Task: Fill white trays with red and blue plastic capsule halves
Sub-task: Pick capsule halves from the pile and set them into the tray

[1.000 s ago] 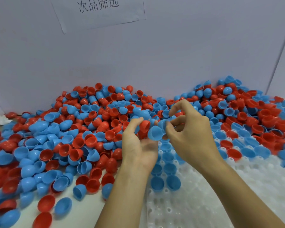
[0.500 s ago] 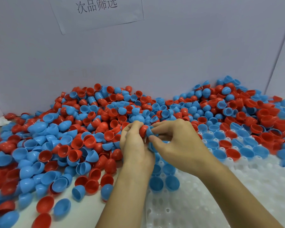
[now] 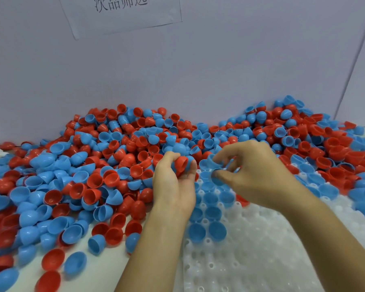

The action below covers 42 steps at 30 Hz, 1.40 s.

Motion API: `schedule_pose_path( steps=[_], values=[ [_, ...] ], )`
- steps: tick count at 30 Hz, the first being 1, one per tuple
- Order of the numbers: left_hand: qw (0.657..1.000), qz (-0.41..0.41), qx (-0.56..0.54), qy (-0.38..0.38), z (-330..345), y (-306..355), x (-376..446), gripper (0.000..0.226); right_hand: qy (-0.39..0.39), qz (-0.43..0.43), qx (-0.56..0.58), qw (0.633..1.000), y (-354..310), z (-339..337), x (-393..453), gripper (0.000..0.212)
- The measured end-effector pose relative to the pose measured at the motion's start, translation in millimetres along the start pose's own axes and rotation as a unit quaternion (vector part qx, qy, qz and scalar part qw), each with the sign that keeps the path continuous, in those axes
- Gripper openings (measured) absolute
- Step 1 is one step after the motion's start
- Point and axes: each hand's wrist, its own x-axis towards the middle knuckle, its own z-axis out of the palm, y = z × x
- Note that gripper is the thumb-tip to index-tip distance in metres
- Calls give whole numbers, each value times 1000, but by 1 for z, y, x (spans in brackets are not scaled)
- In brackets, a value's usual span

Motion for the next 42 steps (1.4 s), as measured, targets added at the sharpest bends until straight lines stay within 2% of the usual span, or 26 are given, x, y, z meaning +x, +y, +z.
schedule_pose_path(
  steps=[3, 5, 8, 11, 16, 21, 24, 27, 29, 31, 34, 39, 42],
  values=[
    [1000, -13, -13, -5, -1, 2, -2, 20, -52, 27, -41, 997, 7, -19, -2, 17],
    [1000, -17, -13, -6, 0, 2, -3, 19, -119, 57, -60, 989, 8, -25, -4, 18],
    [1000, -20, -19, -6, 2, 3, -4, 19, -218, 85, -120, 965, 3, -23, -8, 19],
    [1000, -18, -19, -7, 2, 3, -5, 20, -284, 96, -196, 934, -2, -9, -12, 19],
    [1000, -22, -19, -9, 2, 4, -7, 17, -307, 115, -214, 920, -3, 1, -12, 11],
    [999, -32, -18, -28, 2, 4, -8, 18, -329, 114, -195, 917, -2, -12, -13, 22],
    [998, -40, -11, -46, 4, 5, -11, 17, -268, 70, -141, 951, 4, -23, -9, 9],
    [996, -35, 28, -78, 5, 3, -12, 34, -51, 27, 0, 998, 3, -12, 0, 8],
    [992, -39, 58, -106, 6, 2, -13, 40, 48, 34, 92, 994, 1, 0, 3, 25],
    [987, -52, 80, -133, 6, 0, -14, 43, 49, 37, 139, 988, 0, 10, 4, 35],
    [979, -56, 121, -153, 6, -2, -15, 37, 52, 42, 153, 986, 1, 15, 4, 22],
    [988, -45, 122, -88, 5, -2, -11, 25, 128, 89, 234, 960, 3, 7, 6, 9],
    [982, -53, 174, -55, 4, -1, -12, 21, 154, 77, 242, 955, 1, 5, 5, 10]
  ],
)
